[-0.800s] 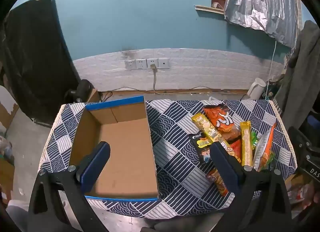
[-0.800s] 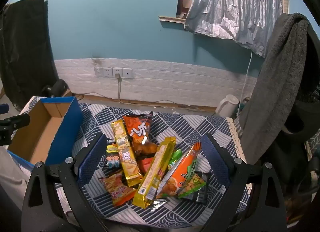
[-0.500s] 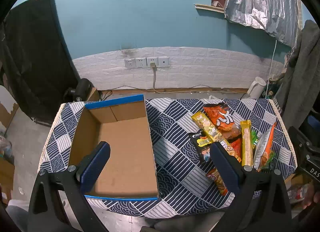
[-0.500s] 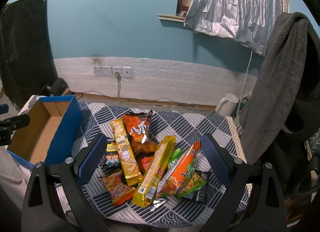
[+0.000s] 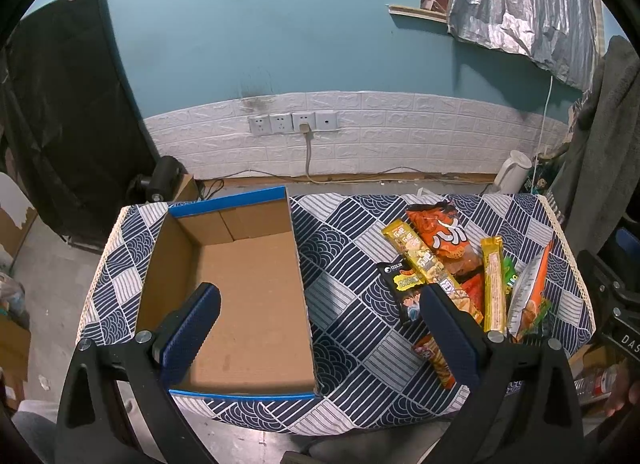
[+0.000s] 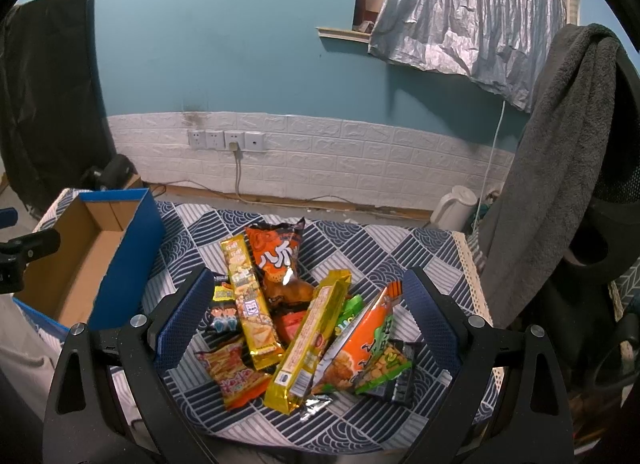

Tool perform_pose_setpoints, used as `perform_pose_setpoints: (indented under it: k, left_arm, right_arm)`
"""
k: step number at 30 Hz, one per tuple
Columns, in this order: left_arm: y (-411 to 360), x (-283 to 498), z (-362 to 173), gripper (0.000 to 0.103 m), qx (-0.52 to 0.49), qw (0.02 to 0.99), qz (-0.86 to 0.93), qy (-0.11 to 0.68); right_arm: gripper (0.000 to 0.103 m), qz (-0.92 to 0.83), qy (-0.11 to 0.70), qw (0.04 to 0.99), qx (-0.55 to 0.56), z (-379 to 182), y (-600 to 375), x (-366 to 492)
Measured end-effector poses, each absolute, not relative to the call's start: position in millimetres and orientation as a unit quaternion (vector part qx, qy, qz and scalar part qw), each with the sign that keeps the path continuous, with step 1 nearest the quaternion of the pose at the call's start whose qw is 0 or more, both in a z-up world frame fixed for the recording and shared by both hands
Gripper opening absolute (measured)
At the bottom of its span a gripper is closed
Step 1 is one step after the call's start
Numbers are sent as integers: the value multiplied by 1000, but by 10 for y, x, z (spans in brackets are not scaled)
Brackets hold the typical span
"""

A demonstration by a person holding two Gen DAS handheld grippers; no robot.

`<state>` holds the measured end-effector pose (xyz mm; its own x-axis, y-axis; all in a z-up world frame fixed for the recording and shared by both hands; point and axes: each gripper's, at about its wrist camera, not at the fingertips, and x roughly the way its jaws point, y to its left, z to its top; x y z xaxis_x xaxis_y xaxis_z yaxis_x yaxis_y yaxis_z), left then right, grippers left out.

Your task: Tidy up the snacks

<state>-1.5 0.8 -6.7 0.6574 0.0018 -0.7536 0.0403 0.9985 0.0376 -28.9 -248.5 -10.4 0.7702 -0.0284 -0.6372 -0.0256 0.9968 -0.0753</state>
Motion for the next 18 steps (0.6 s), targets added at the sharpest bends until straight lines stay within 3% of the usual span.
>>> perform_pose_setpoints:
  k: [18]
  left_arm:
    - [-63,-14,-86,101,53,911,-6,409]
  right_arm:
    - [93,0,345,938,-43,-144,-2471,-283]
